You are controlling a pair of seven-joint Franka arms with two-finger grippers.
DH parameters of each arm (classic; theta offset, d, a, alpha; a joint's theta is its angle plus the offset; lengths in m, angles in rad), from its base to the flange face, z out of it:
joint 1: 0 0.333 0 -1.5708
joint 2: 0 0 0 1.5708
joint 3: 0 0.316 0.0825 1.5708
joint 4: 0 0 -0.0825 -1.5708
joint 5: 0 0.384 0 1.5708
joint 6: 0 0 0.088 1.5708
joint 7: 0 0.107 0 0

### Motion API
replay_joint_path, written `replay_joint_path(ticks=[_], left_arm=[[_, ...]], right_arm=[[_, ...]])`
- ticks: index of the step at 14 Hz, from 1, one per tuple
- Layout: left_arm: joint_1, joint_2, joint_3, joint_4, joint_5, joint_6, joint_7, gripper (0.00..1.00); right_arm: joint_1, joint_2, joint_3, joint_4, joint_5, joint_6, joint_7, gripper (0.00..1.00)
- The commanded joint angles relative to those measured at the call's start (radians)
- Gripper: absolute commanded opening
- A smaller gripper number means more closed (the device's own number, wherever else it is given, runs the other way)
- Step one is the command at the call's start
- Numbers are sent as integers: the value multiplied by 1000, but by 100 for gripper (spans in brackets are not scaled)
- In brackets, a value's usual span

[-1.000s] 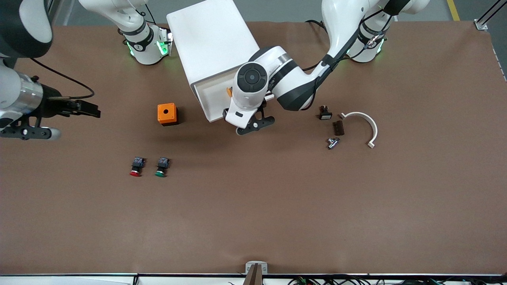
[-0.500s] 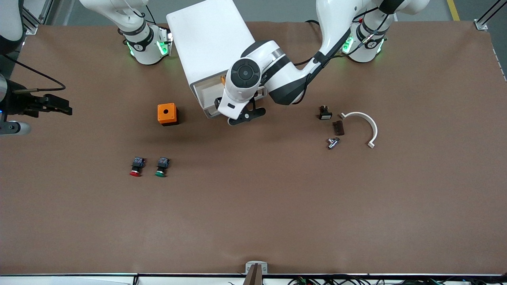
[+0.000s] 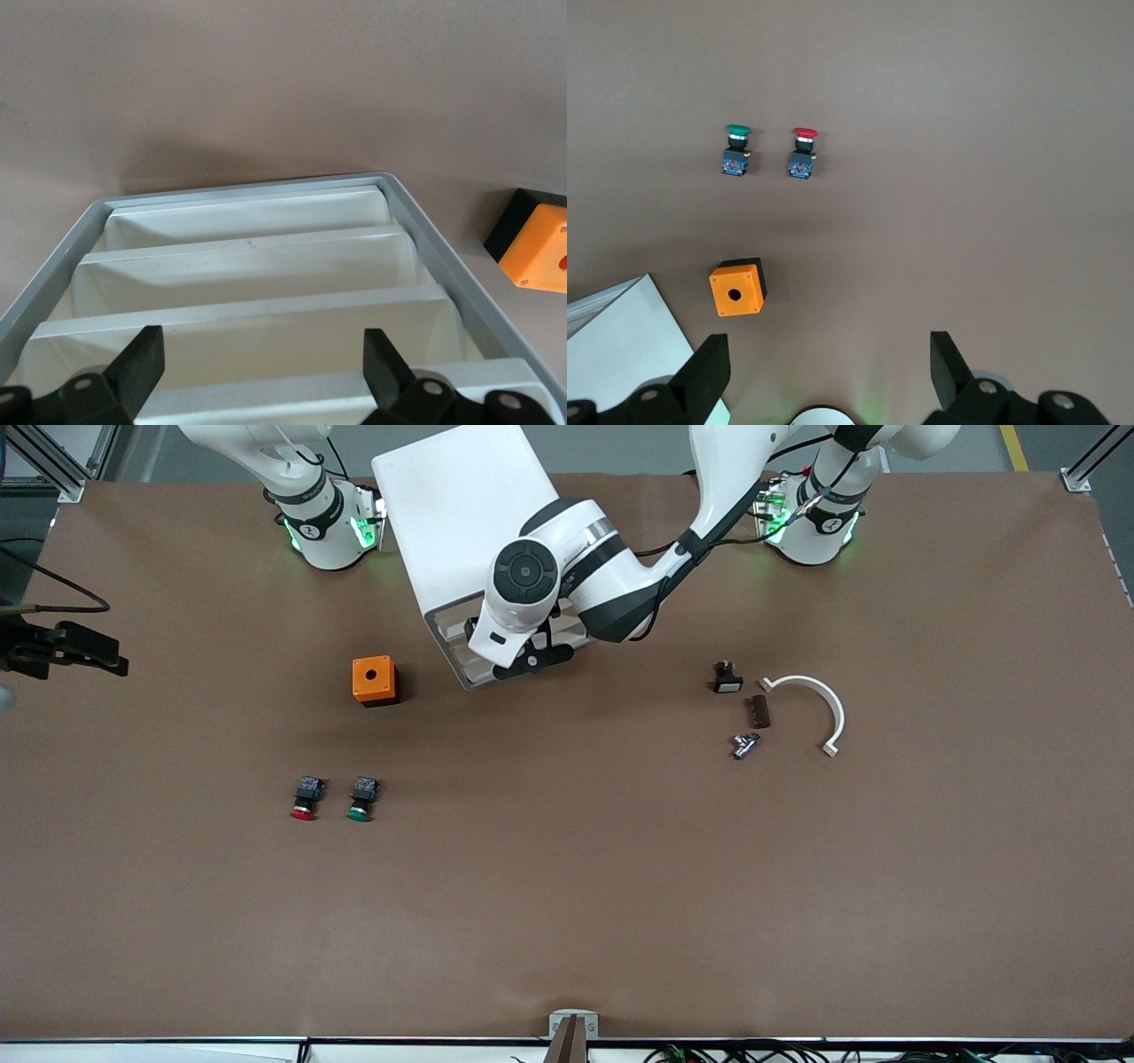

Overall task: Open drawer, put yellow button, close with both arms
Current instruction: 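Push the drawer shut with the left gripper while the right gripper withdraws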

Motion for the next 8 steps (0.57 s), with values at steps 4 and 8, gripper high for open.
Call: replay_joint_path(ticks=[4,8], left_arm=[[-25,-7,-5,-22,-81,0,-3,100],[-31,-5,-5,-26,-92,2,-3,100]], right_arm=[[-15,1,17,20,11,-49,13,100],[-9,1,19,20,-3,-57,-1,100]])
